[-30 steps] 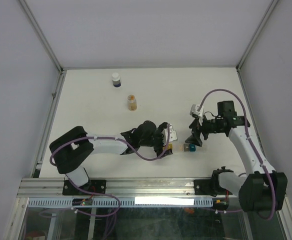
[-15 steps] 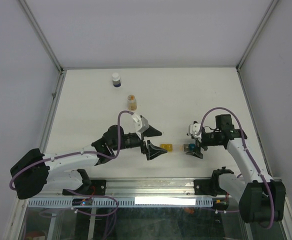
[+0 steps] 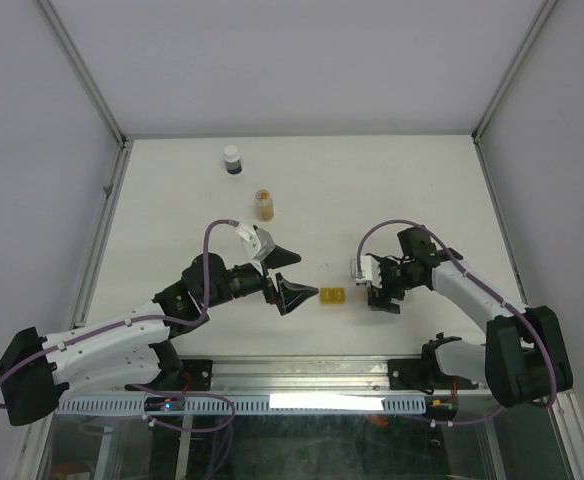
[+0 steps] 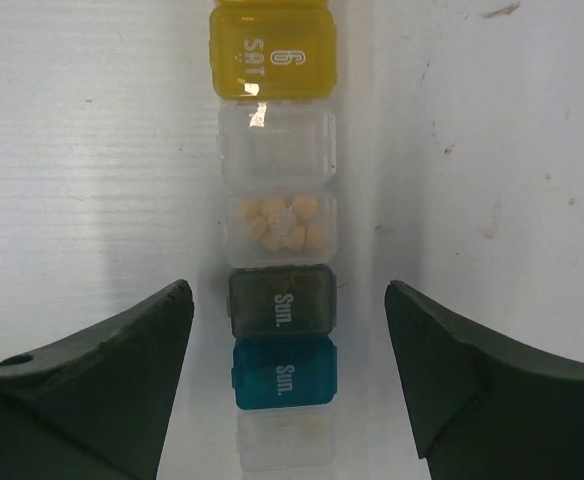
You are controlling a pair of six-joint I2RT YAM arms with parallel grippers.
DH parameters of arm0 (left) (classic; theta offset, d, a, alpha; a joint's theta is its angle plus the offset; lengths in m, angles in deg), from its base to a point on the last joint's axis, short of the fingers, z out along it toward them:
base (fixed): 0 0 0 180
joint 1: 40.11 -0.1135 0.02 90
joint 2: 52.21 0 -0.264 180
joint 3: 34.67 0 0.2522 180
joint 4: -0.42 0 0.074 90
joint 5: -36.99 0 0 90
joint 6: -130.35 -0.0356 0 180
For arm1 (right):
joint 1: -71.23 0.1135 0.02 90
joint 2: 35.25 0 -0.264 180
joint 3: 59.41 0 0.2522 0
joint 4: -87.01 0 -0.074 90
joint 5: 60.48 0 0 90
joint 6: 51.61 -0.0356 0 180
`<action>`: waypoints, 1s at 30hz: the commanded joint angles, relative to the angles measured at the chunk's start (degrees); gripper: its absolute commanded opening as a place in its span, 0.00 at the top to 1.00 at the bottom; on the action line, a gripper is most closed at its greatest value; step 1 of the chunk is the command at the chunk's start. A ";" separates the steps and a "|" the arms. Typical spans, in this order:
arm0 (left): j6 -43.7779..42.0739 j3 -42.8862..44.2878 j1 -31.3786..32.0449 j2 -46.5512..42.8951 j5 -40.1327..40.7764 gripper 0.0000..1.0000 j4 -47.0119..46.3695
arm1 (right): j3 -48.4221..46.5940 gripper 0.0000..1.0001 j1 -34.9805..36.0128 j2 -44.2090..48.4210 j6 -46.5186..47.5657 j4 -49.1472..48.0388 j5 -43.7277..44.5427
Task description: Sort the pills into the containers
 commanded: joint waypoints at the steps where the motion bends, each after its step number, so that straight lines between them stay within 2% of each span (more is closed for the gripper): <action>1: -3.24 2.78 -0.42 -0.89 3.35 0.01 3.66 | -1.16 0.25 1.27 -3.62 -3.32 -2.93 4.79; 9: -5.62 3.03 -0.37 -0.82 5.19 0.01 5.39 | -3.00 0.54 1.01 -5.66 -8.53 -3.62 7.50; 14: -6.95 2.98 -0.48 -1.16 7.31 0.01 6.03 | -6.28 0.58 -6.37 -7.60 -14.93 -6.08 7.09; 19: -7.24 2.85 -2.10 -0.32 10.21 0.01 5.30 | -13.12 0.58 -15.68 -15.98 -24.72 -11.49 9.97; 21: -4.51 2.74 -4.91 0.65 11.32 0.01 4.60 | -17.99 0.59 -19.41 -20.53 -28.22 -13.07 10.35; 26: 3.97 2.66 -17.71 5.71 10.48 0.01 3.35 | -30.10 0.59 -25.51 -31.35 -35.51 -15.89 14.84; 30: 9.79 3.48 -25.96 11.27 16.21 0.05 4.66 | -38.60 0.57 -28.24 -38.82 -37.65 -14.85 17.46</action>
